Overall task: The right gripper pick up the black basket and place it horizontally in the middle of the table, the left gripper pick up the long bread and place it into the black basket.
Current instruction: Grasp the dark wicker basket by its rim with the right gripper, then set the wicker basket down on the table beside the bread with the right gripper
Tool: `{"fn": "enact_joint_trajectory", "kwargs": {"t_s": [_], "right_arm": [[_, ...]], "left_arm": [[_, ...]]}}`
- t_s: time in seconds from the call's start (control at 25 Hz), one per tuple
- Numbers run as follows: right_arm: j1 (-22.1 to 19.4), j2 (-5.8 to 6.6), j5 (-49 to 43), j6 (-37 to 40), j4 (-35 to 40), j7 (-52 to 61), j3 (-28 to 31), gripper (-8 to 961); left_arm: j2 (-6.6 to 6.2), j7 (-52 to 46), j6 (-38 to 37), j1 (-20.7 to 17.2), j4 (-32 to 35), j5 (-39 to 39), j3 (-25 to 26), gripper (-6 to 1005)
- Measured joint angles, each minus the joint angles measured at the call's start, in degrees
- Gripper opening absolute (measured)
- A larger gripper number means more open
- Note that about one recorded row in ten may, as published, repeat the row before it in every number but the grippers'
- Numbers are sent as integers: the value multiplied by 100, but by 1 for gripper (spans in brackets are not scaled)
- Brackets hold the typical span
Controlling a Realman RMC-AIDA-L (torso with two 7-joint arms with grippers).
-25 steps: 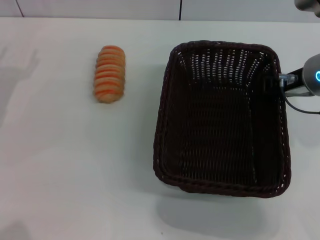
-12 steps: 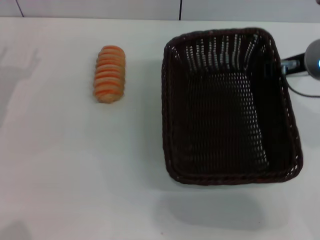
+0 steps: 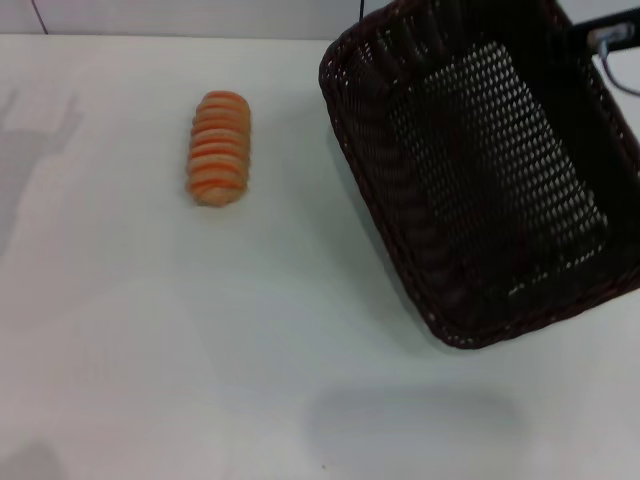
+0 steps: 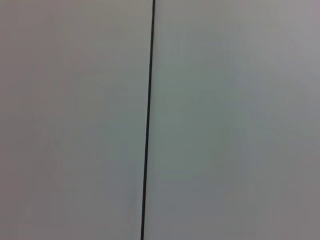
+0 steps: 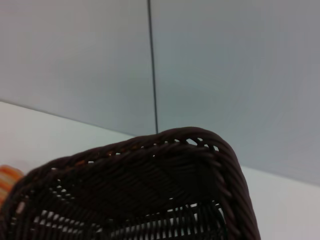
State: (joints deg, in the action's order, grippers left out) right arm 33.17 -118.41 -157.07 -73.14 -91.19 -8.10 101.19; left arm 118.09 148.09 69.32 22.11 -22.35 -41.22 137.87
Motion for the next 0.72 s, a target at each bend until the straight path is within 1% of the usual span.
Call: {"fn": "enact_joint_trajectory", "kwargs": {"t_s": [0.12, 0.4, 0.52, 0.72], "right_arm": [[234, 32, 293, -257, 26, -571, 330, 149], [786, 111, 1063, -1146, 67, -1856, 971, 145], [982, 140, 1220, -1457, 68, -2261, 1067, 145], [1249, 176, 1398, -1902, 50, -2980, 1037, 145]], "left_arm": [[9, 0, -103, 8, -65, 0, -70, 860], [16, 0, -286, 60, -82, 0, -86, 860], [24, 0, -341, 65, -83, 5, -89, 860], [37, 0, -358, 66, -83, 27, -93, 860]]}}
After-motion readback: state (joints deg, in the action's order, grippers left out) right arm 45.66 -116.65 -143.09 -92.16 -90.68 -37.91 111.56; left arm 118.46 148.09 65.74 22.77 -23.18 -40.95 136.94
